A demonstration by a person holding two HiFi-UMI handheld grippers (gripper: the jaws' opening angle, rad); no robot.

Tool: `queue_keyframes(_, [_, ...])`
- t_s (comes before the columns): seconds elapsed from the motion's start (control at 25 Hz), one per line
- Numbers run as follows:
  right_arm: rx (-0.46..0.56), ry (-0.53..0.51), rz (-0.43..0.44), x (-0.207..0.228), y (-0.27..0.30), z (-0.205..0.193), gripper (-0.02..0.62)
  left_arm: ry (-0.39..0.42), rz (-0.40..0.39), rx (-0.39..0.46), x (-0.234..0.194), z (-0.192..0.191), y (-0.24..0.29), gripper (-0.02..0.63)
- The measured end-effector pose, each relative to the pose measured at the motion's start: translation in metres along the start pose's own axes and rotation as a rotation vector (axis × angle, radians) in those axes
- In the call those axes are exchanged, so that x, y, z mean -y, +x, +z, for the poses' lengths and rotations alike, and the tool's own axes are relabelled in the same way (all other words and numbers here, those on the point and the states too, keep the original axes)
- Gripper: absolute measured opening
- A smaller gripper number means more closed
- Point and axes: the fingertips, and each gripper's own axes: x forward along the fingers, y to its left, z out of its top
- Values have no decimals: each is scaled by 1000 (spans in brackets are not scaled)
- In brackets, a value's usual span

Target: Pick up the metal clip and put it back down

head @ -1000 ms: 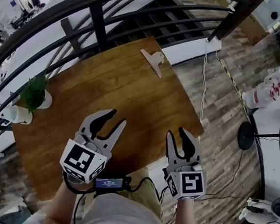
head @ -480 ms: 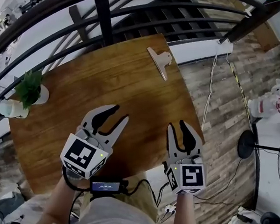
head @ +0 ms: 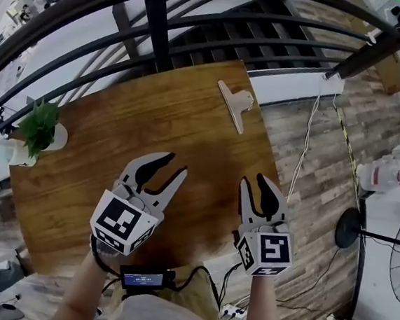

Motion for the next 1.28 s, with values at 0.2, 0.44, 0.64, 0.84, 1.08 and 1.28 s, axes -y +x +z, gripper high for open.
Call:
queue_keyframes(0.2, [-8,-8,32,13,27,2,137,-20,20,5,-10,-1,17,133])
queue_keyframes(0.44, [-23,-34,65,25,56,1,137,-47,49,4,-23,-5,35,133])
queue_keyframes(0.64, [-39,-64,82,36,80,-3,137,-74,73,5,-36,-9,53,133])
queue_keyframes(0.84, [-60,-81,96,47,102,-5,137,-83,88,0,-42,-11,67,133])
queue_keyframes(1.08, [-84,-75,111,55,130,-12,137,-97,107,-11,-53,-21,77,133])
queue_keyframes(1.28, [-84,-87,116,60,151,-12,137,-113,127,-15,-62,-26,81,133])
